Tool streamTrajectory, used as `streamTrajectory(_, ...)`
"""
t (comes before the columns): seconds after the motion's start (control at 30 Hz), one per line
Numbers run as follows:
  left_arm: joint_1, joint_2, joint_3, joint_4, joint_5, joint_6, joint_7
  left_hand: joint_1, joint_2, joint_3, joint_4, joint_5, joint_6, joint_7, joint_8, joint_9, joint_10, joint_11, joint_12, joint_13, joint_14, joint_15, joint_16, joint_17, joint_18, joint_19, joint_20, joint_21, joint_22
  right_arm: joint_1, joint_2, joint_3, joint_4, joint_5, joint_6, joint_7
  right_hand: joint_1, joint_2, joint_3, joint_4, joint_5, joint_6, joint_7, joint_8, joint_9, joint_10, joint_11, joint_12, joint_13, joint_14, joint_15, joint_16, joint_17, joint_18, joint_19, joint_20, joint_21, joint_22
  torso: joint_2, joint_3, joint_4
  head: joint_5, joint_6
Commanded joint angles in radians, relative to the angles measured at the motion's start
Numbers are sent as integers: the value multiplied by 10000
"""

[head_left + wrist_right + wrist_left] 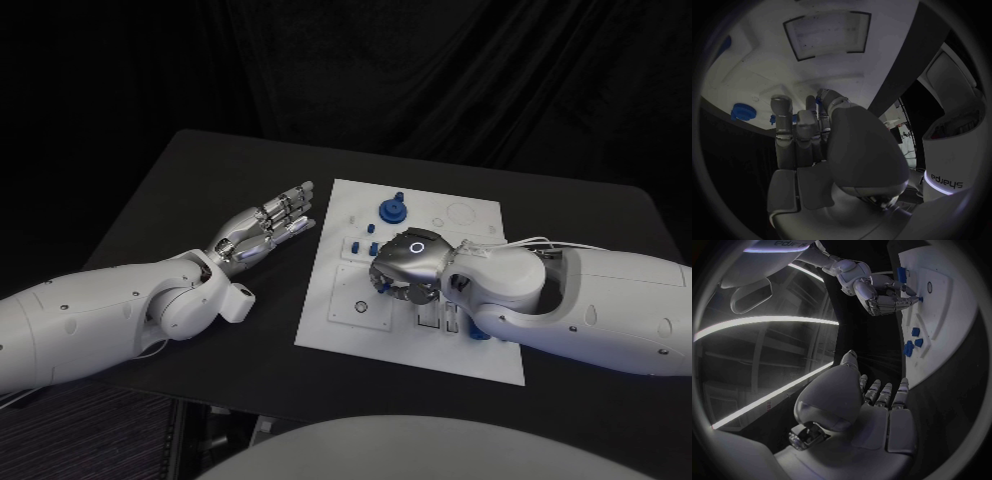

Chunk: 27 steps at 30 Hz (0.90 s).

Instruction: Assemble the parts on the task board

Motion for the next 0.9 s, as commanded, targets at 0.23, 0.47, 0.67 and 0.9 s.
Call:
streamTrajectory(0.23,-23,44,10,-22,62,136,461,131,13,47,-48,64,-34,22,37,-1,-23,56,27,3,-4,68,-37,-14,97,-40,17,-31,-12,-29,7,-13,24,-102,204,-9,-295,15,-56,15,-578,-577,-92,-411,-134,-298,-1,-3,128,-223,-17,-129,-87,182,-169,4,-232,634,2,-6,4,9,2)
streamTrajectory(0.47,-29,73,10,-59,62,155,452,141,16,52,-59,72,-33,25,38,-1,-25,57,25,3,-4,72,-37,-14,97,-40,21,-31,-12,-53,29,-13,18,-101,114,154,-342,23,-57,32,-696,-744,-134,-521,-166,-307,-12,28,182,-237,-42,-134,-94,184,-168,-5,-228,635,5,-6,8,25,2)
streamTrajectory(0.67,-39,92,10,-86,62,173,437,151,20,57,-69,81,-25,29,39,1,-26,57,26,3,-4,76,-37,-14,97,-40,25,-30,-15,-88,48,-13,-13,11,177,178,-416,3,-66,74,-814,-953,-172,-654,-214,-441,27,-10,210,-253,-38,-149,-112,182,-173,-7,-261,627,7,-10,4,48,2)
streamTrajectory(0.9,-52,92,10,-102,62,179,428,159,22,61,-78,87,-13,33,42,3,-32,57,19,2,-4,79,-37,-14,97,-39,27,-30,-14,-129,29,-13,-54,118,122,147,-621,-64,-109,226,-1279,-1596,-270,-1072,-447,-1192,292,-233,217,-304,156,-196,-168,169,-206,124,-421,592,1,-15,6,56,2)
